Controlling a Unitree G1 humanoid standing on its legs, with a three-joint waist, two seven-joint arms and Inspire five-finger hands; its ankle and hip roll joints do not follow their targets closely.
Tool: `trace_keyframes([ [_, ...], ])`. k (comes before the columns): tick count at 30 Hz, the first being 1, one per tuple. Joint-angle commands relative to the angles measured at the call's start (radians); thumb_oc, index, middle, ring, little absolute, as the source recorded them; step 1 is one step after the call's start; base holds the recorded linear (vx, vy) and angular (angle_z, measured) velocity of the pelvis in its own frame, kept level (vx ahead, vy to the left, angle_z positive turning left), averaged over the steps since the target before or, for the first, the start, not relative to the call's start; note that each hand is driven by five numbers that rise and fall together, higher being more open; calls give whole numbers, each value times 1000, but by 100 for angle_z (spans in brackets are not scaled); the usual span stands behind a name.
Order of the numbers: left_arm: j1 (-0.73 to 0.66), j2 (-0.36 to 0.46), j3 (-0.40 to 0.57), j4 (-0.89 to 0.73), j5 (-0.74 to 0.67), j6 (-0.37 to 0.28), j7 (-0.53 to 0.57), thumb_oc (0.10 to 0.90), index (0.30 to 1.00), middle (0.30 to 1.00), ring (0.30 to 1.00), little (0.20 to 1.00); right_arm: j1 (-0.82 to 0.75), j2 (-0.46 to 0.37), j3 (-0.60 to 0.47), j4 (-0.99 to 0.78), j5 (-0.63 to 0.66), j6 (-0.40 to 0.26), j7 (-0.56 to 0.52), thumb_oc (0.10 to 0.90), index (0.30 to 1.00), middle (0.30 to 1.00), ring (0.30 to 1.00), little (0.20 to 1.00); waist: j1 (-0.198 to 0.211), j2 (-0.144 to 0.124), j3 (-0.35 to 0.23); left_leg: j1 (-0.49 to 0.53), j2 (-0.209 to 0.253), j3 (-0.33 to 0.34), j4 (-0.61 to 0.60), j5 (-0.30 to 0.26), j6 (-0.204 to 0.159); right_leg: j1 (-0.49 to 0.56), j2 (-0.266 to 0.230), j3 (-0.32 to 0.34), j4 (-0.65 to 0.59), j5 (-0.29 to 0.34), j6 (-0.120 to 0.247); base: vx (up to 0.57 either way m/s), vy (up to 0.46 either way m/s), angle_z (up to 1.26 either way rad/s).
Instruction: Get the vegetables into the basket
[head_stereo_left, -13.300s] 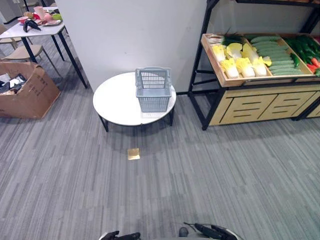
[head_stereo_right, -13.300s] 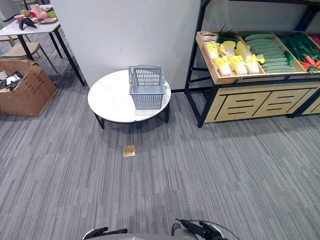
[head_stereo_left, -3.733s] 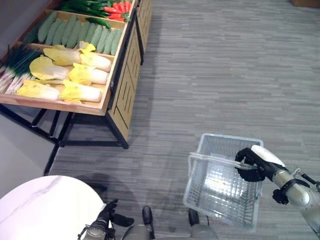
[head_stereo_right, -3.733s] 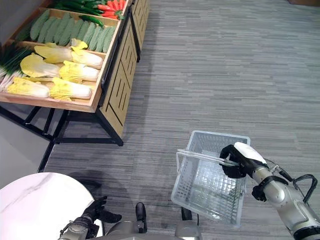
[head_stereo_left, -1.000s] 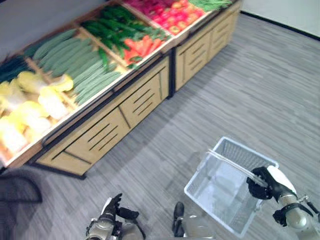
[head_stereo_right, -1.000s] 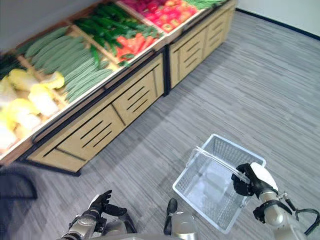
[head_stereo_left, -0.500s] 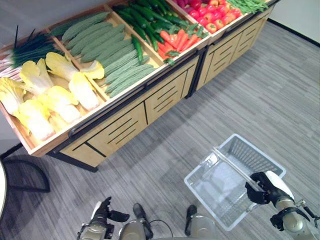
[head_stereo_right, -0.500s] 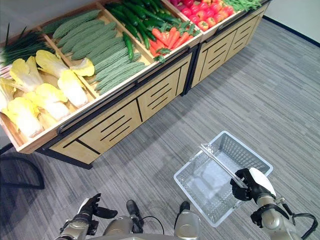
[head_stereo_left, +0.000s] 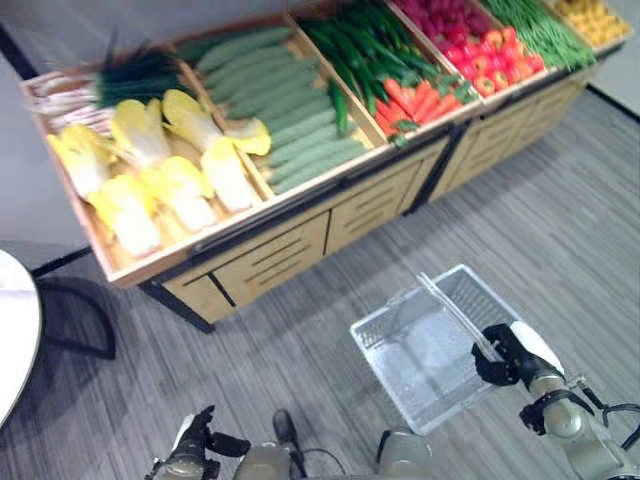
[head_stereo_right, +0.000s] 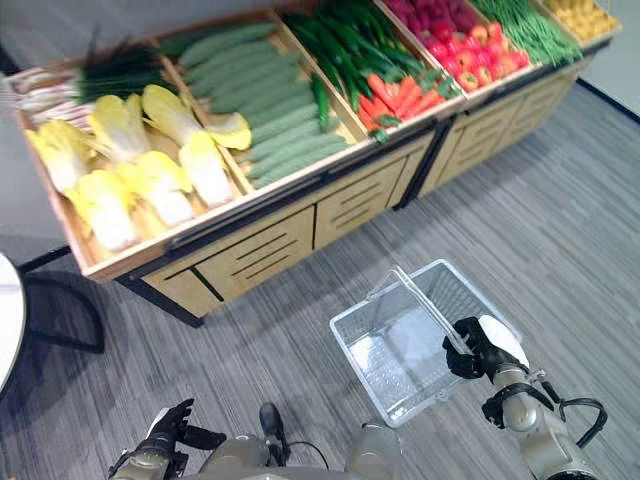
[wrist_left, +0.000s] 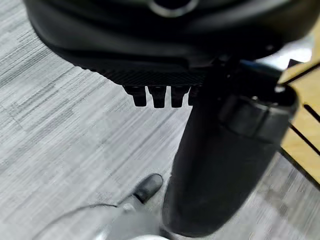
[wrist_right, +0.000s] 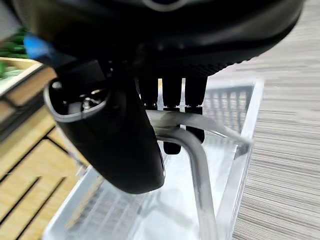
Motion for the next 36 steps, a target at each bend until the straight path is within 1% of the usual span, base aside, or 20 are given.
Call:
trace_keyframes([
  [1,1,22,46,-4,-4,-12,8,900,1000,1000,1000,1000,-106,-40,-35,-23,47,-61,-52,400,300,300,300,300,-5,15,59,32,79,8,1,15,-129,94,87,-59,-239,130,0,100,-36,54],
  [2,-7,25,49,6,-7,-14,10,900,1000,1000,1000,1000,-113,-34,-28,11,56,-63,-58,400,300,300,300,300,-8,14,62,40,76,-1,1,8,-130,82,104,-59,-269,119,-3,288,-107,78],
  [3,-16,22,51,20,-10,-17,15,900,1000,1000,1000,1000,-136,-18,-14,140,83,-66,-79,400,300,300,300,300,-17,12,61,64,55,-36,1,-15,-136,55,151,-27,-397,127,7,238,-89,78],
  [4,-16,22,52,21,-10,-17,15,900,1000,1000,1000,1000,-139,-18,-12,143,84,-67,-79,400,300,300,300,300,-18,12,60,61,56,-35,1,-13,-136,55,153,-27,-404,132,6,418,-160,72],
  [5,-28,18,48,37,-8,-23,13,900,1000,1000,1000,1000,-148,-2,-9,269,110,-63,-91,400,300,300,300,300,-34,15,59,88,36,-90,1,-34,-145,35,177,56,-494,163,19,296,-102,53],
  [7,-29,18,45,42,-5,-26,14,900,1000,1000,1000,1000,-144,3,-12,290,113,-62,-95,400,300,300,300,300,-43,18,60,98,35,-110,2,-39,-146,35,179,64,-504,170,21,238,-97,78],
  [8,-34,20,44,55,-5,-28,14,900,1000,1000,1000,1000,-130,6,-20,340,117,-57,-94,400,300,300,300,300,-49,21,55,103,33,-136,4,-45,-148,29,186,102,-499,175,21,181,-126,109],
  [10,-37,7,30,69,-7,-30,16,900,1000,1000,1000,1000,-141,15,-22,509,139,-54,-103,400,300,300,300,300,-46,31,37,111,39,-165,30,-64,-157,77,179,80,-519,159,2,304,-262,102],
  [13,-40,0,33,82,-12,-27,16,900,1000,1000,1000,1000,-140,13,-10,560,130,-49,-89,400,300,300,300,300,-52,42,28,111,51,-182,67,-66,-171,93,190,66,-512,146,-15,214,-233,62],
  [15,-47,-19,23,87,-12,-19,15,900,1000,1000,1000,1000,-130,9,-7,607,133,-44,-77,400,300,300,300,300,-52,56,19,84,79,-216,204,-23,-207,140,213,33,-494,98,-54,233,-317,44],
  [17,-51,-23,20,88,-12,-18,14,900,1000,1000,1000,1000,-122,8,-14,617,135,-42,-81,400,300,300,300,300,-53,53,23,59,80,-228,264,1,-221,158,212,22,-490,89,-64,108,-186,42],
  [18,-60,-32,9,79,-15,-13,16,900,1000,1000,1000,1000,-98,0,-31,604,143,-40,-80,400,300,300,300,300,-50,41,33,-5,79,-235,407,60,-245,196,201,3,-488,75,-89,64,-154,45],
  [20,-65,-36,2,75,-18,-12,15,900,1000,1000,1000,1000,-89,-1,-37,608,149,-39,-80,400,300,300,300,300,-50,34,35,-22,79,-230,443,70,-250,211,196,-6,-489,71,-95,110,-190,38],
  [21,-77,-39,-3,70,-29,-10,19,900,1000,1000,1000,1000,-68,7,-46,634,165,-34,-81,400,300,300,300,300,-53,25,34,-51,117,-182,446,87,-243,244,185,-23,-501,63,-103,157,-177,32],
  [24,-82,-42,-14,65,-28,-13,27,900,1000,1000,1000,1000,-52,22,-51,657,177,-30,-82,400,300,300,300,300,-53,27,27,-59,150,-156,369,91,-237,263,180,-32,-516,53,-99,124,-31,51],
  [25,-80,-43,-23,56,-25,-16,33,900,1000,1000,1000,1000,-54,31,-47,676,186,-29,-85,400,300,300,300,300,-45,39,15,-63,156,-181,240,79,-235,267,179,-33,-529,47,-84,94,48,20],
  [26,-80,-43,-23,56,-25,-16,33,900,1000,1000,1000,1000,-54,31,-47,677,186,-29,-85,400,300,300,300,300,-45,38,16,-58,155,-180,235,81,-235,270,178,-32,-529,45,-84,192,141,4],
  [27,-76,-44,-26,54,-26,-20,42,900,1000,1000,1000,1000,-62,40,-39,699,186,-28,-91,400,300,300,300,300,-35,56,8,-66,166,-214,118,90,-237,267,180,-21,-528,34,-73,147,134,-8],
  [31,-75,-46,-41,64,-14,-20,33,900,1000,1000,1000,1000,-71,72,-22,719,189,-29,-88,400,300,300,300,300,-35,65,0,-37,158,-213,69,83,-228,267,180,5,-510,16,-63,122,161,-50],
  [36,-77,-30,-46,62,12,-26,34,900,1000,1000,1000,1000,-91,107,-27,772,197,-26,-86,400,300,300,300,300,-34,65,-9,9,111,-166,13,60,-202,264,139,46,-540,60,-23,61,199,-24],
])
